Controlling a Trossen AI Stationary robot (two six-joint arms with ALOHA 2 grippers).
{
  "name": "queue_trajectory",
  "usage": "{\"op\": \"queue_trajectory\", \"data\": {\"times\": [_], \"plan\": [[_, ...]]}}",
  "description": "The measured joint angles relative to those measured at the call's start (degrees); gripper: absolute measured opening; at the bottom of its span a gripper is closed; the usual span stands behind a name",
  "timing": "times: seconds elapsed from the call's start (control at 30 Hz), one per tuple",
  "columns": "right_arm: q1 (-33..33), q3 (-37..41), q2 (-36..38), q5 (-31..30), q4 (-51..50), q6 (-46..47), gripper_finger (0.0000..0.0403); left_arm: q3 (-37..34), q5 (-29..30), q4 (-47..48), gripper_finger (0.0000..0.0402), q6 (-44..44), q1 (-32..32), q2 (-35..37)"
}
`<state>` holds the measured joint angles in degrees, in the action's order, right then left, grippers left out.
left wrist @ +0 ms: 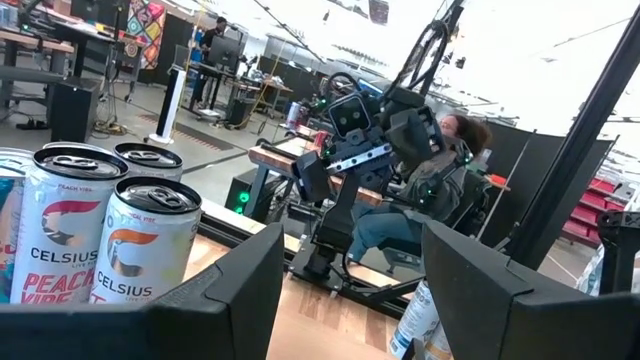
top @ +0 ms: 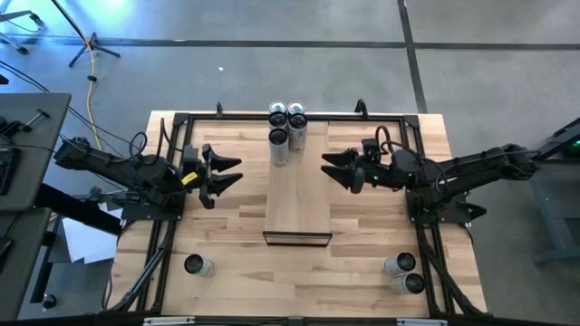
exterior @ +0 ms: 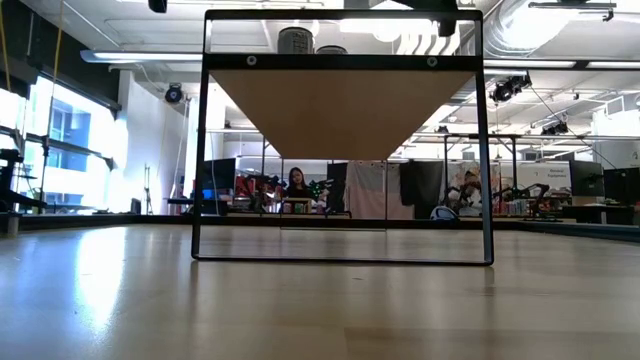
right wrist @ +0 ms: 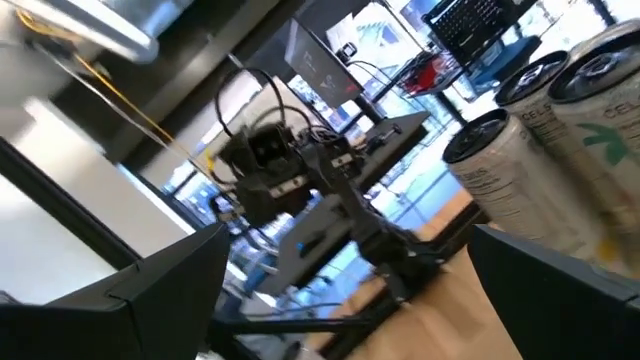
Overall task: Place canned beverage on shelf
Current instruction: Put the white yellow soda can on the shelf aligned with the other white yellow soda can
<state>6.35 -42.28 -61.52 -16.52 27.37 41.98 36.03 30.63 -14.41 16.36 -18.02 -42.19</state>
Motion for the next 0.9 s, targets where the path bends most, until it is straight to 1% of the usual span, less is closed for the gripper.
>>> {"op": "queue_trajectory", "data": {"times": [0.07, 0.17, 0.23, 0.33, 0.43, 0.5, 0.63, 0.73, 0.9], "plan": [[0.0, -0.6, 0.0, 1.1, -0.1, 1.7, 0.0397, 0.0, 0.0, 0.0, 0.0209, 0.0, 0.0, 0.0], [0.2, -4.8, 0.0, 3.3, -5.8, 0.5, 0.0397, 0.0, 0.0, 0.1, 0.0209, 0.6, 0.0, 0.0], [0.7, -9.1, 0.0, 4.0, -14.3, -1.6, 0.0397, 0.0, 0.0, 0.6, 0.0209, 1.5, 0.0, 0.0], [1.6, -16.0, 0.0, 4.7, -31.2, -3.9, 0.0397, 0.0, 0.0, 1.7, 0.0209, 2.9, 0.0, 0.0], [2.9, -21.9, -0.2, 6.3, -46.7, -2.3, 0.0397, 0.0, 0.0, 3.2, 0.0209, 4.3, 0.0, 0.0], [4.3, -24.4, -0.3, 8.3, -54.9, 2.0, 0.0397, 0.0, 0.0, 3.7, 0.0209, 4.6, 0.0, 0.0], [9.0, -25.7, -0.3, 15.4, -63.4, 14.5, 0.0397, 0.0, 0.0, 3.7, 0.0209, 4.6, 0.0, 0.0], [14.7, -25.6, -0.6, 20.4, -68.2, 26.9, 0.0397, 0.0, 0.1, 3.6, 0.0209, 4.6, 0.0, 0.0], [25.5, -25.4, -2.4, 23.8, -76.5, 46.7, 0.0397, 0.0, 0.1, 3.5, 0.0209, 4.6, 0.0, 0.0]]}}
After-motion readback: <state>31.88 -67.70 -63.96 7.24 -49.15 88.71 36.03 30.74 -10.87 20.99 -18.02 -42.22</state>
